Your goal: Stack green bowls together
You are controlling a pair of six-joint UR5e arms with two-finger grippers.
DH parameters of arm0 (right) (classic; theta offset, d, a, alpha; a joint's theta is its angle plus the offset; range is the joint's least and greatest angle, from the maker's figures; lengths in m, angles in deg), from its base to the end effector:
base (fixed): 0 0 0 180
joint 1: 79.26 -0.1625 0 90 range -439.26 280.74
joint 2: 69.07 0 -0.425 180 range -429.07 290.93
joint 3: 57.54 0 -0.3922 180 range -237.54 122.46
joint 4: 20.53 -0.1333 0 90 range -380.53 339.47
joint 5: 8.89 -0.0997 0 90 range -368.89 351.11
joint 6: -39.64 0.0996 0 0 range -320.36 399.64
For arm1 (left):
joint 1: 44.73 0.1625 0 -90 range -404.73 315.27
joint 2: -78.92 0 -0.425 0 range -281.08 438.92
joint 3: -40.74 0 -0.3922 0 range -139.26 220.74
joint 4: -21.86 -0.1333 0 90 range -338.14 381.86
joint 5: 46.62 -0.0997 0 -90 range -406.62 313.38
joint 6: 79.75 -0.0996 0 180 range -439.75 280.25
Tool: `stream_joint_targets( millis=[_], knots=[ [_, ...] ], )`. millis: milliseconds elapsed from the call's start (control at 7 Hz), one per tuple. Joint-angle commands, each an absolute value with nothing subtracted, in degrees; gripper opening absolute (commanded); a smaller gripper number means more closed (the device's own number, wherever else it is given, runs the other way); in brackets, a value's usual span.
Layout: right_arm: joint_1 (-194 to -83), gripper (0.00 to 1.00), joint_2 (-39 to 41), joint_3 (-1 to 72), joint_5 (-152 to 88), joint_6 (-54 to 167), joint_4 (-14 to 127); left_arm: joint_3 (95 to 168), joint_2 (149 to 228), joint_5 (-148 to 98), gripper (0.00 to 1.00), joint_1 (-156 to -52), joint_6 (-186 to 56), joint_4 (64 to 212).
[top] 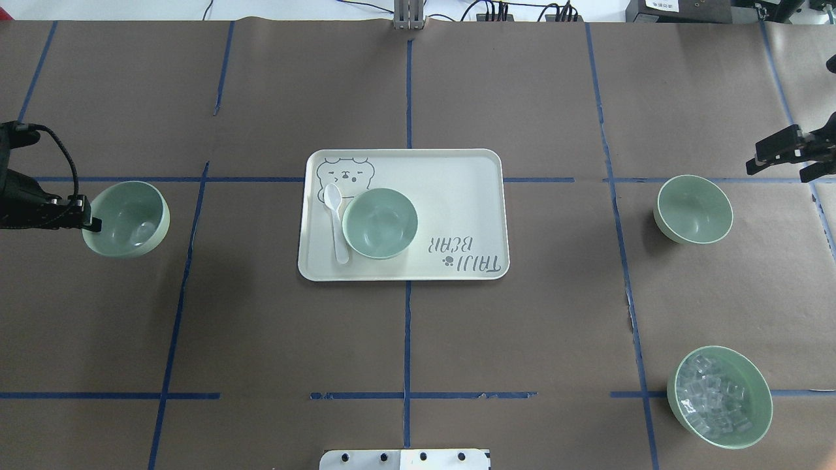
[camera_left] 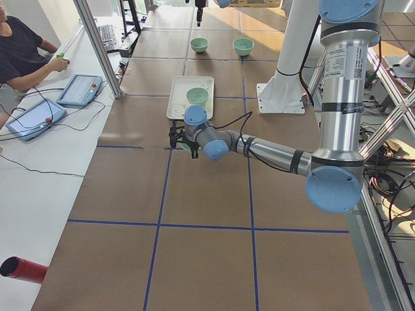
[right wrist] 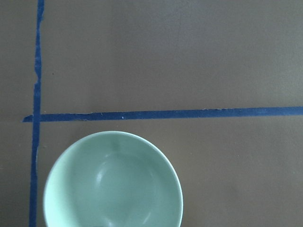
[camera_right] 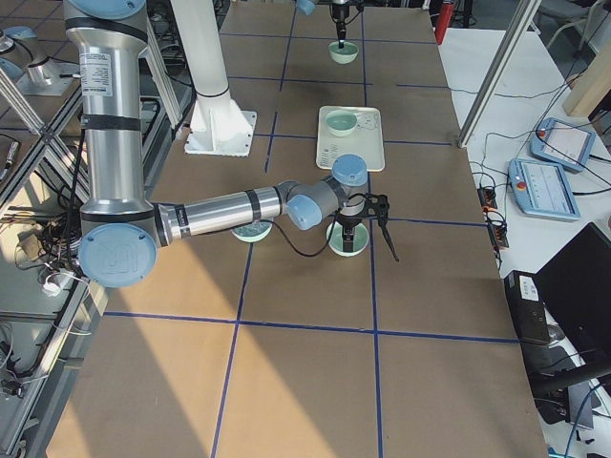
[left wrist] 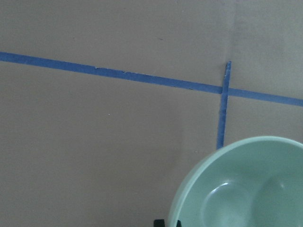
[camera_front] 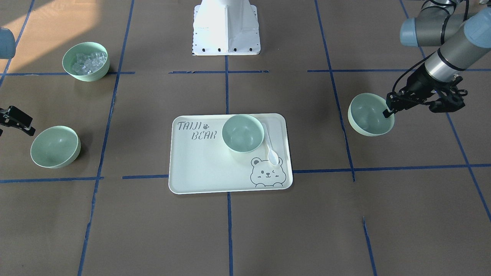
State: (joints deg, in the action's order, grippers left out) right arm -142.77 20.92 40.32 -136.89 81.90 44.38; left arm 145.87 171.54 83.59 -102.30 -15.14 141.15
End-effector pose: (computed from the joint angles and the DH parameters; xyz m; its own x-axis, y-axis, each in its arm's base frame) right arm -0.1653 -0.4930 0.5454 0.6631 0.0230 0.7482 -0.0968 0.9938 0.0553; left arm 0.2188 -0.4730 0.4464 0.4979 -0.1731 -0.8498 0.1967 0.9769 -0.0837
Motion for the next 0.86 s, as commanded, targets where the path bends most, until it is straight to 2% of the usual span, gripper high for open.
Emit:
stream_joint_targets(
  millis=[0,429,571,714],
  knots=[
    [-139.2,1.00,20.0,34.5,-135.3,85.0,36.4,146.3,173.9,83.5,0.00,-102.2,-10.7,140.4],
    [-135.2,0.98,19.4,32.5,-131.1,86.0,36.2,146.0,174.9,83.2,0.00,-102.0,-10.6,139.9],
    [-135.2,0.82,19.2,32.6,-131.3,85.9,36.1,146.3,176.7,83.0,0.00,-102.1,-10.6,137.3],
    [-135.2,0.39,19.1,32.9,-131.6,85.9,36.2,146.3,179.3,81.5,0.00,-102.0,-10.5,134.4]
  ],
)
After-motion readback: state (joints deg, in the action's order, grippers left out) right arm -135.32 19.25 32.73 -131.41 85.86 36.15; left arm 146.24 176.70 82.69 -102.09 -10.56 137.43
